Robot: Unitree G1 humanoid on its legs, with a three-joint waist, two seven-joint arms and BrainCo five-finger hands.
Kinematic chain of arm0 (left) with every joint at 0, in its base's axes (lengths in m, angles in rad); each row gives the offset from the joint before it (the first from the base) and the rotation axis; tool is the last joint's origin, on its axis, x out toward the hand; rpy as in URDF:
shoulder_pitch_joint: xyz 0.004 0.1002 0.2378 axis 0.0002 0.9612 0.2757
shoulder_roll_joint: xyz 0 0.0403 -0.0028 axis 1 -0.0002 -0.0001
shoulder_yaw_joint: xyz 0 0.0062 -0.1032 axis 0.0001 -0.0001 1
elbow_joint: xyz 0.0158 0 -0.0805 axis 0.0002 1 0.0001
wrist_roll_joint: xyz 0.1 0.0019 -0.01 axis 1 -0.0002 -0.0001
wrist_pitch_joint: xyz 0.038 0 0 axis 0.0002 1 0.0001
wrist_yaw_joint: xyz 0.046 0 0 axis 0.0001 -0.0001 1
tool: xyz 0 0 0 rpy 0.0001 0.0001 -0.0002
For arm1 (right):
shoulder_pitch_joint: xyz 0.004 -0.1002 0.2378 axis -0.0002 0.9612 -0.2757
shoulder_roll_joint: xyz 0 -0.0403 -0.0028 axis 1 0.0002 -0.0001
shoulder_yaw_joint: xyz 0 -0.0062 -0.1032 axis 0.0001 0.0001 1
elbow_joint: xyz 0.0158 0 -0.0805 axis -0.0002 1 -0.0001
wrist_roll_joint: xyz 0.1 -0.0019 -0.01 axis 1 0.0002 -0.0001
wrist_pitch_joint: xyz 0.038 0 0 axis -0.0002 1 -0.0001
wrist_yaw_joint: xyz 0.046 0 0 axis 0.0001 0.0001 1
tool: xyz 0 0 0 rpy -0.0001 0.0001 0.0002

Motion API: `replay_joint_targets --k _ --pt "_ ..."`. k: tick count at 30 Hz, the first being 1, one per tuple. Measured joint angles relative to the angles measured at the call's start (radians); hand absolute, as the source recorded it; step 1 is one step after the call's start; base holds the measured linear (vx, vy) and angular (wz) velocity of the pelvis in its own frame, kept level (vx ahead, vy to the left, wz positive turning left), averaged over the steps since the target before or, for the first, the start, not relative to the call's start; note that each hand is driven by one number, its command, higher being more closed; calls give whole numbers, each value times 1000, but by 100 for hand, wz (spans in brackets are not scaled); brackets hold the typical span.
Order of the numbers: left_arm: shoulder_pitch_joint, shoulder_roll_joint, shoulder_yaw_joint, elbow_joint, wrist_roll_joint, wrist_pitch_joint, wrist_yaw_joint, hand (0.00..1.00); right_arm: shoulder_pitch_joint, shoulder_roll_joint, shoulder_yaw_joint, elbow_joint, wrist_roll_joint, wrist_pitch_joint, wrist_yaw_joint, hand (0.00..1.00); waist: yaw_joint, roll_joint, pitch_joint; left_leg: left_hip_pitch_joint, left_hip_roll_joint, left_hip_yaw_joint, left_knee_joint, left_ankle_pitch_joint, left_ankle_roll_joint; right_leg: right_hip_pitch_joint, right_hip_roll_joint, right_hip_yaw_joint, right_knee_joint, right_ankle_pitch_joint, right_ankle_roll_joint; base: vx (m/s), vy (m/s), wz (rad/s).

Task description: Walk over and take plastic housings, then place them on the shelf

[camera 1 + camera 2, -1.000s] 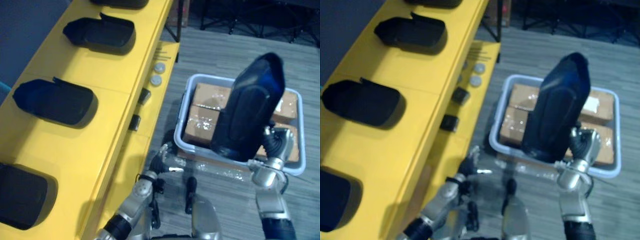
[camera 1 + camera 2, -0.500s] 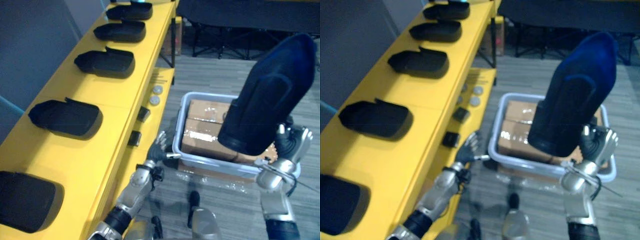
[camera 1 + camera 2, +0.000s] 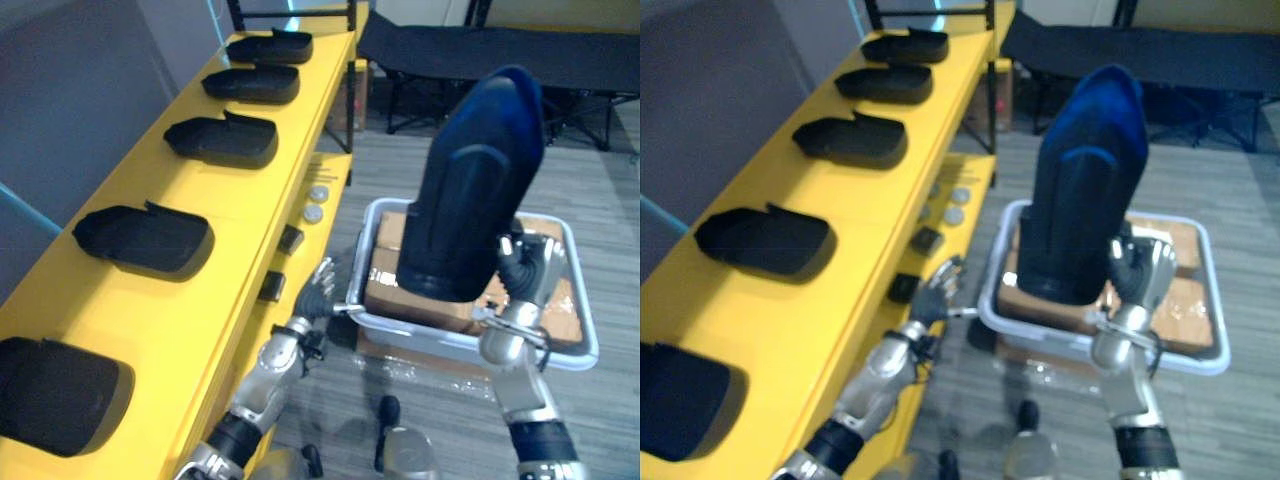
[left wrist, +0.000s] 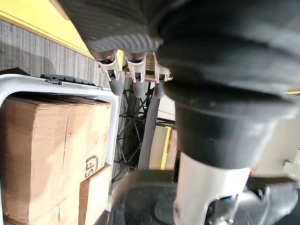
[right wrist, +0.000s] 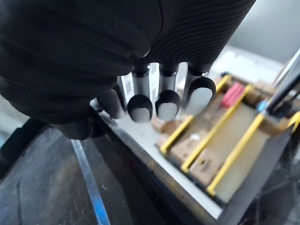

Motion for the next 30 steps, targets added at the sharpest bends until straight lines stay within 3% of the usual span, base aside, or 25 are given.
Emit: replay_joint_targets --k 15,19,28,29,30 --pt "18 9 -45 1 7 3 -19 0 -46 59 201 52 1 -37 40 100 33 -13 -9 -5 -16 -33 -20 25 2 33 -8 -36 -72 33 -4 -20 -6 7" --pt "22 10 -43 14 7 3 -15 0 -31 82 234 71 4 -38 41 100 33 -29 -18 -17 -17 -47 -19 27 0 33 -8 -52 -78 39 -1 -2 -4 10" --pt "44 12 -39 25 9 -2 16 0 10 97 289 71 13 -44 48 100 35 -30 -19 -17 -18 -47 -23 28 -1 34 -8 -53 -90 42 -1 0 0 0" --pt "45 13 -39 25 9 -2 17 100 17 97 293 71 19 -46 49 100 35 -30 -19 -17 -18 -47 -23 28 -1 34 -8 -53 -91 42 -1 0 0 0" --pt "45 13 -40 25 4 -2 21 100 31 97 306 71 23 -50 59 100 35 -30 -19 -17 -18 -46 -25 28 -2 34 -7 -53 -92 43 -1 0 0 0"
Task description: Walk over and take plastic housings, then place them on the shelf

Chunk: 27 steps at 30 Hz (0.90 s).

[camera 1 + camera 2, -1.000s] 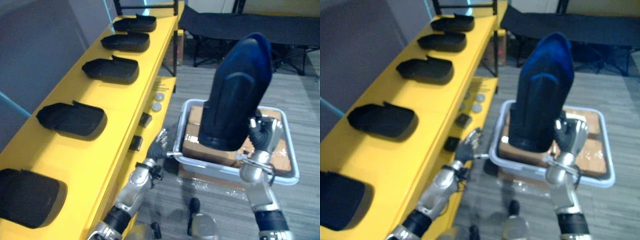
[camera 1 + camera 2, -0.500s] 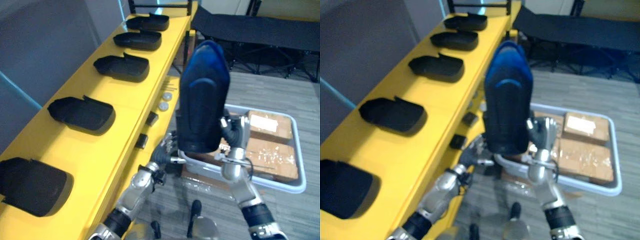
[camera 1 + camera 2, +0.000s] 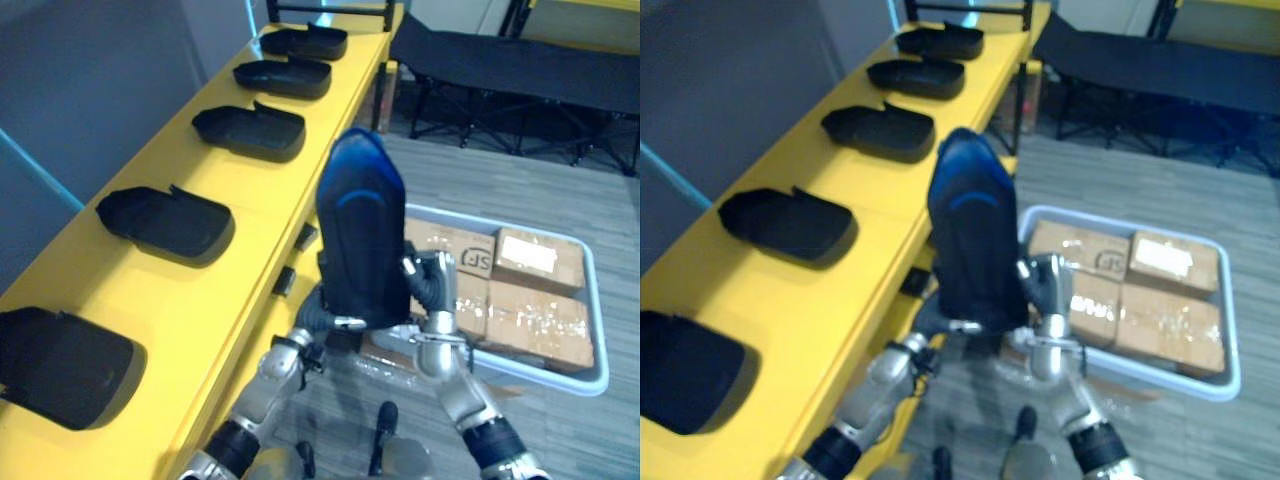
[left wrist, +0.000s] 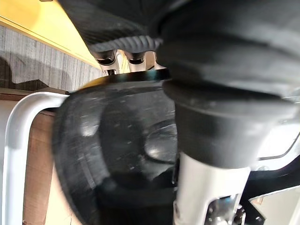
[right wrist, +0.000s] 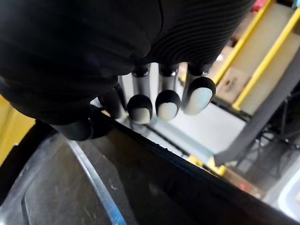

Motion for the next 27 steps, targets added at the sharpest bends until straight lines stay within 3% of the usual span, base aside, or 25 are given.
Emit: replay_joint_targets --k 3,7,10,15,22,23,27 --pt "11 4 6 0 -11 -1 2 100 27 3 17 0 20 -20 4 100 0 -2 -1 -1 0 1 -8 1 -2 0 2 0 -11 5 -2 0 0 0" --pt "12 5 5 0 -122 -27 2 100 27 6 26 0 30 -25 3 100 0 -3 -2 -2 0 2 -9 1 -3 0 2 0 -14 8 -2 0 0 0" --pt "20 5 13 1 -200 -42 9 100 32 13 44 -1 49 -54 -4 100 0 -12 -7 -3 0 4 -11 1 -3 1 4 1 -22 12 -3 0 0 0" --pt "50 3 31 1 -212 -76 9 100 47 36 70 -6 49 -65 -30 100 1 -19 -11 -1 0 3 -11 1 -3 6 5 0 -28 14 -3 0 0 0" --pt "50 3 27 1 -234 -85 8 100 53 41 83 -26 49 -70 -45 100 1 -19 -11 -2 0 4 -20 2 -4 6 5 -1 -28 11 -7 0 0 0" --pt "50 3 24 1 -233 -92 8 100 55 41 84 -28 49 -76 -50 0 0 -19 -11 -1 0 3 -26 2 -5 6 5 -2 -28 10 -9 0 0 0" --pt "49 -2 20 -4 -233 -121 9 100 67 32 104 -58 49 -115 -64 0 0 -19 -11 -2 1 0 -29 4 -7 5 7 -6 -28 8 -9 5 4 2"
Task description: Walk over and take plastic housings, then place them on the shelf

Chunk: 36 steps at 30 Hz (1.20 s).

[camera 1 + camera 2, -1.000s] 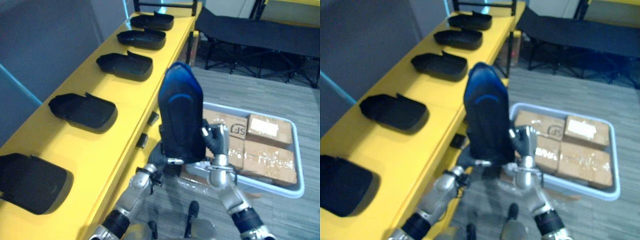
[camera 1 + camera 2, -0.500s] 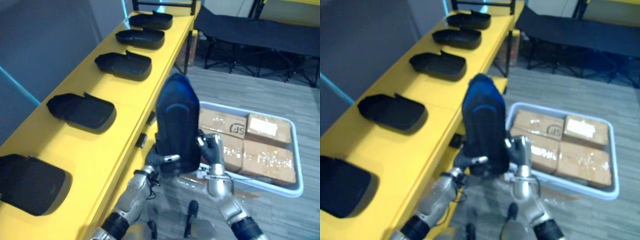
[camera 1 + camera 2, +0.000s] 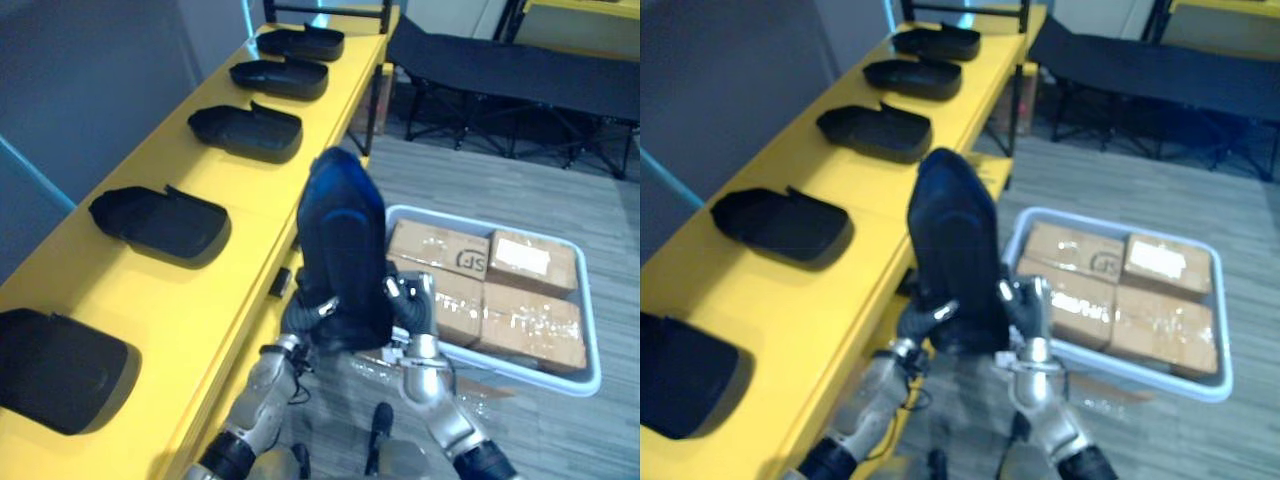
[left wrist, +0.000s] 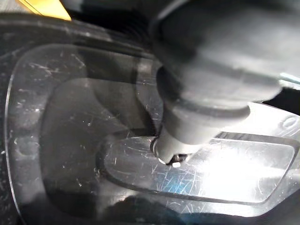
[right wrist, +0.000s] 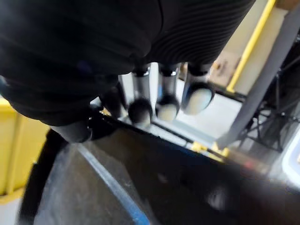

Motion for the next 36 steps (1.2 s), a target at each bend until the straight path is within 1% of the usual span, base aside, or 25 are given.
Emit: replay_joint_targets --k 2,3,4,8,9,12,15,16,17,18,19,21,22,23,24,25,26,27,29,31,32,33,35,36 --pt "0 0 0 -28 0 -10 0 100 1 -11 2 -4 3 -21 -4 0 0 -2 -1 0 0 -2 -1 0 0 0 0 -2 0 1 2 10 13 4" --pt "0 0 0 -49 3 -25 3 100 5 -16 2 -4 9 -35 -9 0 0 -4 -3 -1 0 -4 -2 0 0 0 0 -4 0 3 4 11 19 5" --pt "0 0 -1 -65 11 -37 7 100 13 -14 4 -7 11 -40 -19 0 0 -7 -9 -1 0 -6 -4 1 -1 0 0 -8 0 3 4 15 15 5" --pt "0 0 -6 -97 56 -61 24 100 39 -15 5 -8 51 -63 -19 0 1 -12 -39 1 0 -8 -7 1 -2 1 -1 -14 0 0 6 13 8 2" --pt "-1 0 -9 -113 78 -70 36 100 43 -15 4 -8 68 -76 -18 0 1 -13 -41 1 0 -7 -7 1 -2 1 -1 -14 0 0 6 0 0 0" --pt "-1 0 -9 -145 129 -73 41 100 62 -15 -5 -5 109 -106 -4 0 1 -13 -41 1 0 -8 1 1 -2 1 -1 -15 0 0 6 0 0 0" --pt "-1 0 -10 -188 215 -77 54 100 99 -14 -46 -8 125 -137 30 0 0 -13 -41 0 1 -6 4 1 -2 1 0 -14 0 -5 -1 -40 -6 -3" --pt "-1 -1 -11 -225 281 -95 72 100 126 -15 -72 -21 126 -146 51 0 0 -13 -41 -2 2 -4 3 0 -1 1 2 -12 0 -7 -2 -18 -3 -4" --pt "-1 -1 -10 -240 302 -109 81 100 139 -14 -83 -35 126 -147 59 0 -1 -13 -41 -3 3 -3 2 0 -1 1 3 -10 0 -8 -3 -9 -1 -6" --pt "-1 -1 -9 -277 338 -135 92 100 162 -12 -112 -64 127 -156 74 0 -2 -13 -41 -3 5 -1 2 -2 1 0 6 -8 -1 -9 -1 0 0 -6" --pt "-1 -2 -9 -298 358 -149 96 100 173 -13 -127 -80 128 -164 83 0 -2 -13 -41 -3 6 1 2 -2 1 -1 7 -4 -1 -11 2 0 0 -12" --pt "-1 -4 -7 -372 406 -199 115 100 198 -11 -189 -148 151 -211 129 0 -3 -13 -41 -3 12 16 2 -6 0 -8 13 9 0 -11 3 -4 -4 -19" --pt "-1 -8 -6 -403 432 -222 116 100 207 -10 -213 -195 176 -241 163 0 -5 -13 -42 -3 16 20 3 -7 -2 -9 17 13 0 -11 2 2 -13 -14" --pt "-2 -14 -9 -424 450 -240 116 100 218 -8 -235 -232 217 -276 196 0 -7 -14 -45 -2 20 20 3 -7 -2 -9 21 14 0 -12 1 5 -11 -7" --pt "-1 -20 -8 -432 466 -247 119 100 221 -7 -246 -246 239 -295 213 0 -9 -15 -46 -2 21 20 3 -7 -2 -9 23 14 0 -14 -1 0 0 0" --pt "-2 -25 -3 -443 485 -266 128 100 223 -4 -278 -269 287 -322 245 0 -13 -14 -47 -2 23 21 3 -7 -3 -9 26 14 0 -14 -1 0 0 0" --pt "-1 -32 6 -447 495 -273 132 100 223 -2 -298 -277 317 -336 263 0 -18 -14 -47 -2 24 22 3 -7 -3 -9 26 14 0 -13 -1 0 0 0" --pt "-1 -42 43 -459 521 -283 153 100 223 17 -371 -294 419 -354 297 0 -25 -12 -48 -1 25 24 2 -7 -3 -9 28 16 0 -10 1 10 6 -4" --pt "0 -32 79 -468 526 -292 172 100 225 31 -445 -312 514 -365 327 0 -28 -9 -50 2 26 28 2 -8 -4 -12 30 27 0 -10 1 6 18 -12" --pt "3 -29 120 -488 565 -293 214 100 239 35 -519 -333 620 -383 374 0 -30 -5 -52 3 27 48 1 -10 -5 -18 32 38 0 -9 2 -4 29 -17" --pt "3 -29 128 -495 577 -292 225 100 241 35 -530 -340 634 -383 380 0 -31 -4 -53 3 27 50 1 -10 -5 -20 32 41 0 -9 1 -6 24 -12" --pt "3 -25 138 -512 602 -292 243 100 241 36 -545 -356 650 -383 404 0 -32 -2 -54 2 27 51 0 -10 -5 -25 33 45 0 -8 0 -7 18 -10" --pt "3 -3 139 -535 608 -289 246 100 235 36 -568 -381 655 -383 439 0 -33 2 -57 3 28 52 0 -10 -5 -26 34 49 3 -8 0 -4 8 -4" --pt "3 7 150 -545 630 -282 248 100 226 35 -588 -406 656 -383 465 0 -33 7 -60 4 28 52 0 -10 -5 -26 34 49 5 -8 -1 0 0 0"
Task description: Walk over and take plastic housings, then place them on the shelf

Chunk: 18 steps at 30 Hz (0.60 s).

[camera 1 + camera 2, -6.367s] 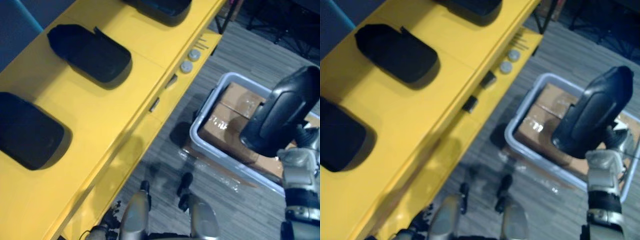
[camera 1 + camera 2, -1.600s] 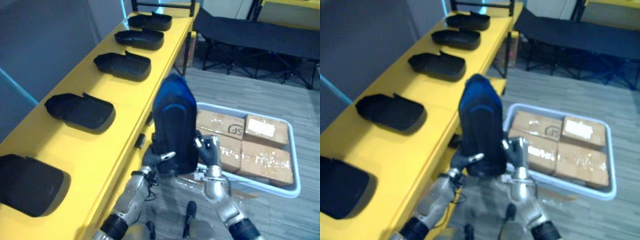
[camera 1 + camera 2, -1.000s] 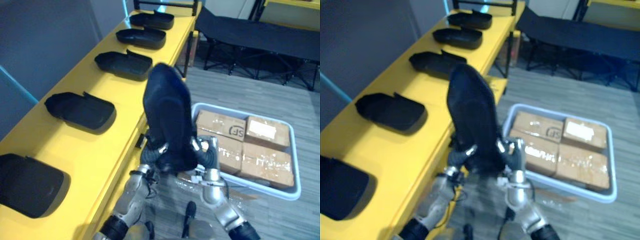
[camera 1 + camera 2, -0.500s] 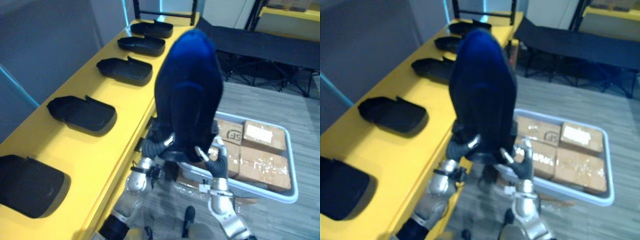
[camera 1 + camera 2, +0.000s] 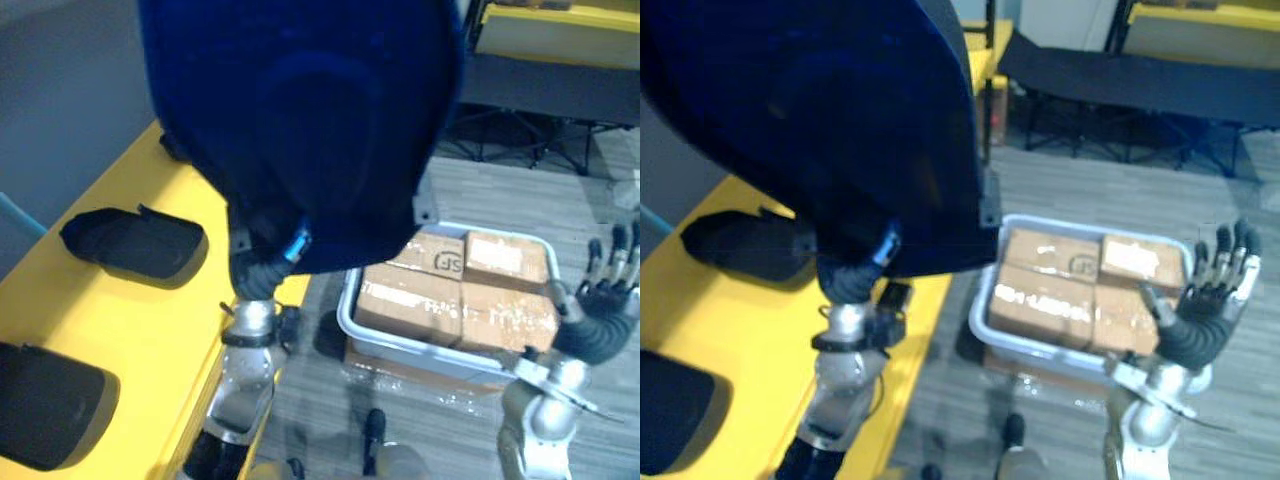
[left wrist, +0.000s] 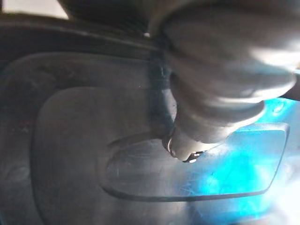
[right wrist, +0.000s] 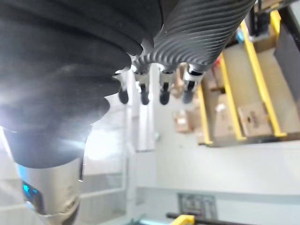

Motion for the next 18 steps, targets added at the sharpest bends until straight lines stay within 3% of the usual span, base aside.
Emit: replay_joint_targets --k 5,9,14,16,18 --pt "13 34 147 -24 10 46 41 100 -80 -13 -53 -37 61 18 92 0 1 12 -4 14 0 2 0 0 0 7 -1 6 12 -12 -4 -44 7 -2" --pt "93 33 284 -95 20 77 105 100 -106 -21 -68 -79 64 92 145 0 6 22 -3 14 0 -6 -1 -3 3 15 -3 -4 9 -12 -3 -50 1 6" --pt "201 27 472 -187 210 160 199 100 -163 -46 -51 -89 125 207 307 0 29 37 -4 -5 -3 -63 -7 13 -4 22 -10 -63 12 -22 -8 0 -8 29" --pt "234 22 525 -205 246 180 228 100 -191 -46 -36 -89 142 214 307 0 38 38 -4 -5 -3 -87 -8 15 -6 33 -10 -80 12 -25 -10 36 -15 51" --pt "278 17 609 -218 278 198 263 100 -238 -50 -1 -88 146 232 299 0 66 40 -5 -3 -2 -127 -8 18 -10 57 -13 -132 16 -41 -10 50 -18 62"
